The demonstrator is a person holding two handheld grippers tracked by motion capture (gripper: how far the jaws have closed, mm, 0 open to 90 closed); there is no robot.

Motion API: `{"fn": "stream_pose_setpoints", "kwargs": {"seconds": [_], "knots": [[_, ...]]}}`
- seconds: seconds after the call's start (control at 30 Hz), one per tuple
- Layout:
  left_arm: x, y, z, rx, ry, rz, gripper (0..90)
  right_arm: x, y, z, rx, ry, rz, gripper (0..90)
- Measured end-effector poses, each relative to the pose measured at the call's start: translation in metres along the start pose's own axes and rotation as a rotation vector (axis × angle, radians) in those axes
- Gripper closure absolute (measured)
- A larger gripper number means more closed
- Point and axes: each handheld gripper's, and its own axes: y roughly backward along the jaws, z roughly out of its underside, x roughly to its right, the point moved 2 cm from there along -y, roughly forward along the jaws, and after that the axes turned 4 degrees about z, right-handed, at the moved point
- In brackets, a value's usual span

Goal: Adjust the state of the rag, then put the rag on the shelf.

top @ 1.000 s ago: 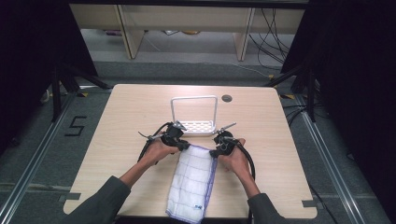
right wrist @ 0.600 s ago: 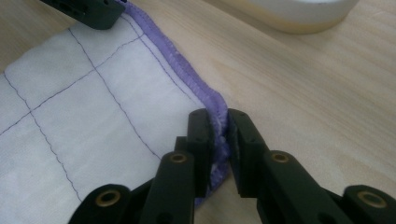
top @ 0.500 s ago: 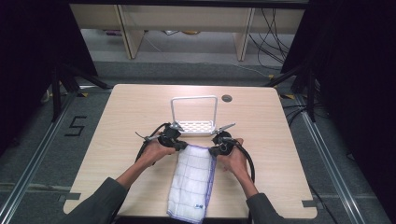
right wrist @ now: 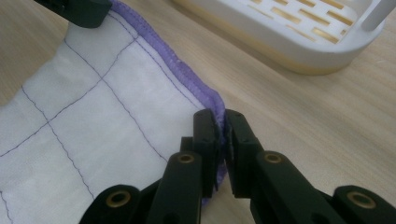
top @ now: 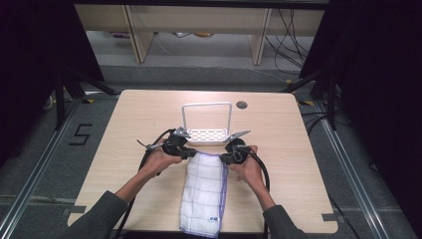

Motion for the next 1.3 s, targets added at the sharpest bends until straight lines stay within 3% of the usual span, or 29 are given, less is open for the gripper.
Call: {"fn": "stream_pose_setpoints", "kwargs": {"seconds": [0.37, 0.5, 0.83, 0.87, 1.13, 1.23, 1.27, 1.3], "knots": [[0.004, 0.027, -0.006, 0.059, -0.010, -0.004, 86.3, -0.012, 0.022, -0.018, 0.050, 0.007, -0.004, 84.6], [0.007, 0.035, -0.013, 0.094, -0.002, -0.007, 86.3, -0.010, 0.028, -0.023, 0.099, 0.018, -0.015, 84.7], [0.013, 0.053, -0.028, 0.073, -0.042, -0.020, 86.3, -0.010, 0.048, -0.033, 0.159, 0.042, -0.013, 84.8], [0.013, 0.055, -0.030, 0.069, -0.048, -0.017, 86.2, -0.010, 0.052, -0.034, 0.136, 0.041, -0.011, 84.8], [0.023, 0.074, -0.043, 0.120, -0.051, -0.020, 86.2, -0.012, 0.078, -0.047, 0.147, 0.064, -0.006, 84.8], [0.025, 0.081, -0.048, 0.118, -0.074, -0.027, 86.2, -0.015, 0.090, -0.054, 0.152, 0.071, 0.000, 84.9], [0.030, 0.089, -0.054, 0.126, -0.086, -0.029, 86.2, -0.015, 0.093, -0.057, 0.183, 0.086, 0.008, 84.9], [0.032, 0.094, -0.058, 0.128, -0.096, -0.032, 86.2, -0.017, 0.098, -0.060, 0.175, 0.065, 0.003, 84.9]]}}
